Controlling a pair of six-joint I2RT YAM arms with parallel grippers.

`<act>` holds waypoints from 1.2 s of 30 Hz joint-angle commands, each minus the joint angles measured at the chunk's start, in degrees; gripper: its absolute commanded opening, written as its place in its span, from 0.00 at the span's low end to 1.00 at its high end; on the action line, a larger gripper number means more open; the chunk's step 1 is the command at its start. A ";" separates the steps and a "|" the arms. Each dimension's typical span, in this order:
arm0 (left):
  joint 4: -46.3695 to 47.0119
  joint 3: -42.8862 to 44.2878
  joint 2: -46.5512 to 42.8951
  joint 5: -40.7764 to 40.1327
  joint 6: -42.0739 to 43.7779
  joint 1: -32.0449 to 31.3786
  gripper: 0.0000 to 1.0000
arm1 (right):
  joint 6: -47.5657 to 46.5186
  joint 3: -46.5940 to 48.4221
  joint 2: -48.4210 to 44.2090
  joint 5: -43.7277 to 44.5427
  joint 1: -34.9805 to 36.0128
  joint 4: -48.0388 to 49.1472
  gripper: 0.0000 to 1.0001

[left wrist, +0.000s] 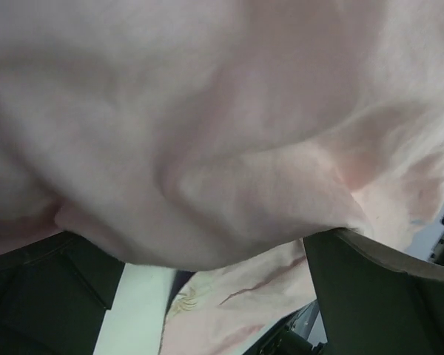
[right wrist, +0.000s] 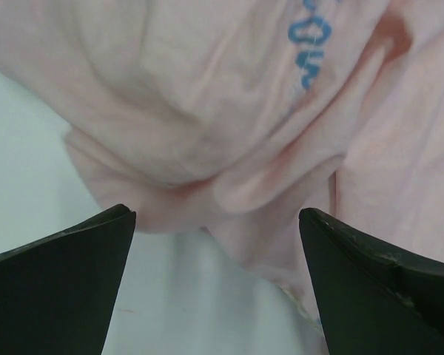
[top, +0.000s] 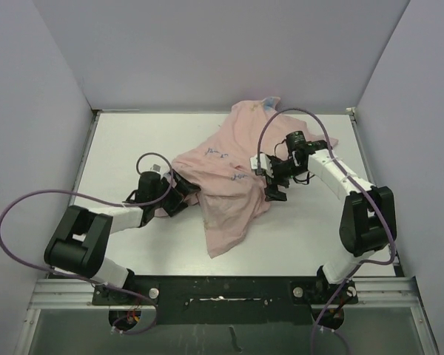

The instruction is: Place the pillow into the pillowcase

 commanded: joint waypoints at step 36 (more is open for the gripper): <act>-47.92 36.71 -28.58 -7.48 39.14 11.65 0.98 | 22.99 27.94 -9.94 -14.21 3.24 -4.42 0.00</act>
